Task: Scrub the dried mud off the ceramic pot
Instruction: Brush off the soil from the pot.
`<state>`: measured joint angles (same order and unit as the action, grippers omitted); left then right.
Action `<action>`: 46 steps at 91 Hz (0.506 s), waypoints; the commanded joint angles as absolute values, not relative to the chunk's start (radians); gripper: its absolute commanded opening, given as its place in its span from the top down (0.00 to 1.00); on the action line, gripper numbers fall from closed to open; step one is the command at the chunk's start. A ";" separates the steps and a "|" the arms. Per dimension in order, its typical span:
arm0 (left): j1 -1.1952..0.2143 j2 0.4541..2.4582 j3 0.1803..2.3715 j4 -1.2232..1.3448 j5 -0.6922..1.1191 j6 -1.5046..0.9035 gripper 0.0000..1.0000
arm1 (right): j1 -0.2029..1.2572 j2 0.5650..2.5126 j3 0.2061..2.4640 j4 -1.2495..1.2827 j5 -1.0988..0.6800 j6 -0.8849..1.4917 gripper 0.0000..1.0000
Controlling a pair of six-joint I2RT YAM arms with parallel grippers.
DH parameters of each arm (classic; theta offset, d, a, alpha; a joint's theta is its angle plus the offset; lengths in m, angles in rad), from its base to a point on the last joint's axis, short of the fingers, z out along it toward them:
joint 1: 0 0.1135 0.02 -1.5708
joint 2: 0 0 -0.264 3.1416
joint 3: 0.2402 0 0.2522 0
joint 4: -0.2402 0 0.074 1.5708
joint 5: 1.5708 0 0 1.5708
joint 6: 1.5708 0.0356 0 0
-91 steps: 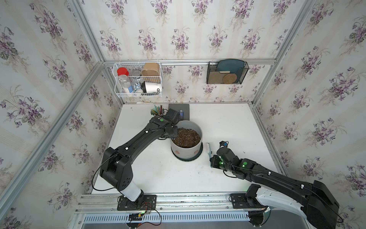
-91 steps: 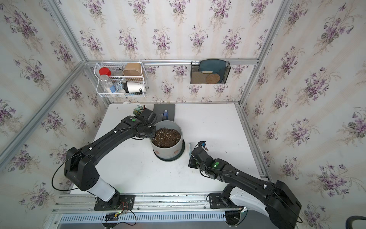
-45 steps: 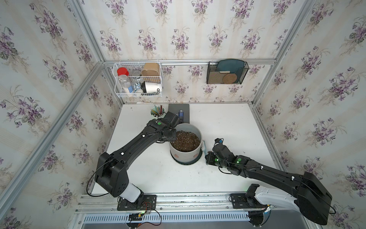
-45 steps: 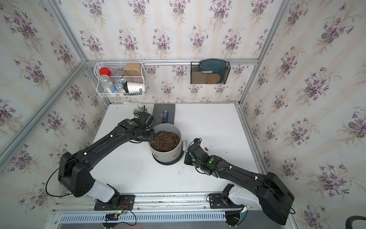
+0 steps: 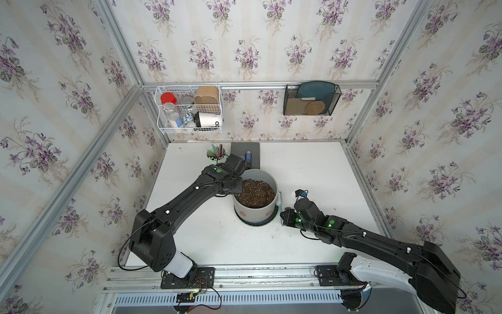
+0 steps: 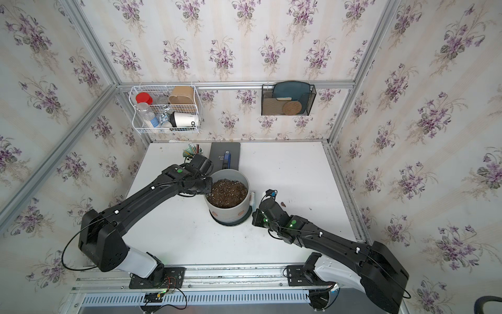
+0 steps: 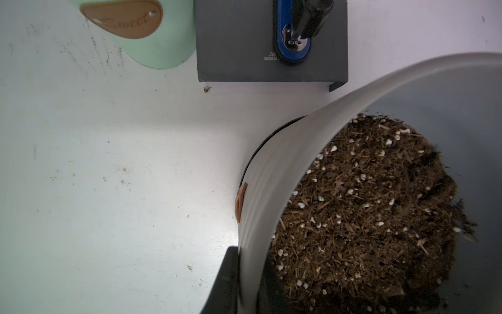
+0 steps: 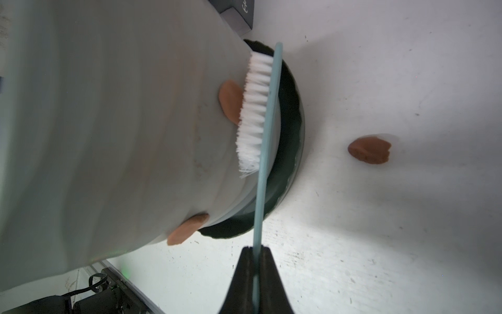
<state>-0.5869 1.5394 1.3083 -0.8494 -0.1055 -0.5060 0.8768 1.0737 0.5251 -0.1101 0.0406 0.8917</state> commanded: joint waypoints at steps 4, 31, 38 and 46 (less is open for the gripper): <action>-0.592 1.544 1.298 -0.790 -0.010 -0.535 1.00 | 0.877 1.049 0.541 -0.078 0.052 0.894 1.00; -0.592 1.537 1.295 -0.798 -0.030 -0.531 1.00 | 0.856 0.940 0.550 -0.257 0.141 0.890 1.00; -0.592 1.532 1.293 -0.799 -0.035 -0.531 1.00 | 0.843 0.908 0.548 -0.320 0.165 0.886 1.00; -0.592 1.529 1.290 -0.802 -0.041 -0.531 1.00 | 0.823 0.861 0.546 -0.381 0.197 0.884 1.00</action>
<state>-0.5888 1.5307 1.2980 -0.8383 -0.1127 -0.5068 0.8406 0.8970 0.5438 -0.2771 0.1318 0.8936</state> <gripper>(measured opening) 0.140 0.091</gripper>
